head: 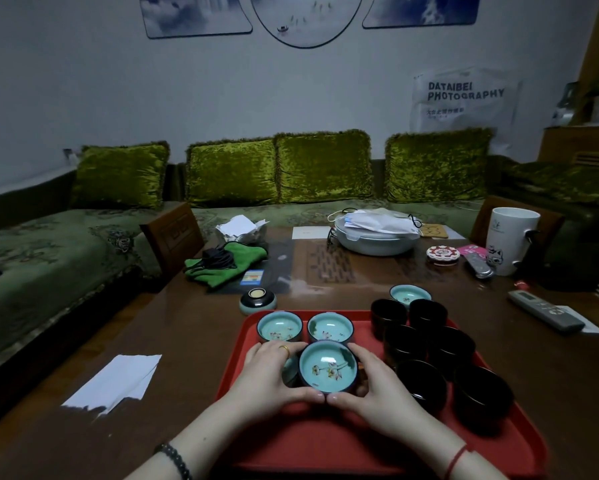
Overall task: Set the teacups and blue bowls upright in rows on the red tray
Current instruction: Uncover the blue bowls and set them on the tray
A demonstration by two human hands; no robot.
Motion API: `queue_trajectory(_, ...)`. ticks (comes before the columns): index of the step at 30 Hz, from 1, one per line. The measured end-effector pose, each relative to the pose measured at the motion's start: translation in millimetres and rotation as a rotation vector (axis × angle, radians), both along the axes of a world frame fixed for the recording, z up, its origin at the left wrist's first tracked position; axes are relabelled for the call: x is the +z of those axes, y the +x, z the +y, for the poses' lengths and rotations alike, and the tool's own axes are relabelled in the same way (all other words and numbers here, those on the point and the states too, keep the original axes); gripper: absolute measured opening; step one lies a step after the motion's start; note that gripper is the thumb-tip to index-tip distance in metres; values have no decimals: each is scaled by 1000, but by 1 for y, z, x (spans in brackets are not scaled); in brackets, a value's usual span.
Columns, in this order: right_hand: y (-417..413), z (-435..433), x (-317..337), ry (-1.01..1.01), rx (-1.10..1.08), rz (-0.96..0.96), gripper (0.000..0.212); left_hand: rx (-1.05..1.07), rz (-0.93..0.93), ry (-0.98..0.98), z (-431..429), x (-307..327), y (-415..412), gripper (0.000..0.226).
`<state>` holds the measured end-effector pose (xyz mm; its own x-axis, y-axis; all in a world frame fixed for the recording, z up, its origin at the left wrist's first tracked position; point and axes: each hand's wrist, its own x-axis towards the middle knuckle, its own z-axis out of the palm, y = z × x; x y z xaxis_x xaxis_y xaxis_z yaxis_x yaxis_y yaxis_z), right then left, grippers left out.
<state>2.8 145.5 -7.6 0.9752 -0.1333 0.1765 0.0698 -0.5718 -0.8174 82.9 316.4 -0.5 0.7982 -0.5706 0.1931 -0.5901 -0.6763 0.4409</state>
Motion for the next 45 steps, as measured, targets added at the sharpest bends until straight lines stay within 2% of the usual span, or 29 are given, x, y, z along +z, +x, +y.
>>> queue_trajectory(8,1,-4,-6,-181,-39,101,89,-52,-65,100,-5,-1,1,84)
queue_trajectory(20,0,-3,-1,-232,5,86,84,-87,-79,192,-5,-1,2,85)
queue_trajectory(24,2,-5,10,-251,43,22,80,-96,-89,119,0,3,5,82)
queue_trajectory(30,22,-7,38,-260,73,-60,71,7,-78,-31,18,21,26,75)
queue_trajectory(35,58,-6,62,-307,137,-28,70,129,-41,-136,41,33,53,65)
queue_trajectory(45,159,6,72,-494,274,41,71,256,106,-143,70,26,115,60)
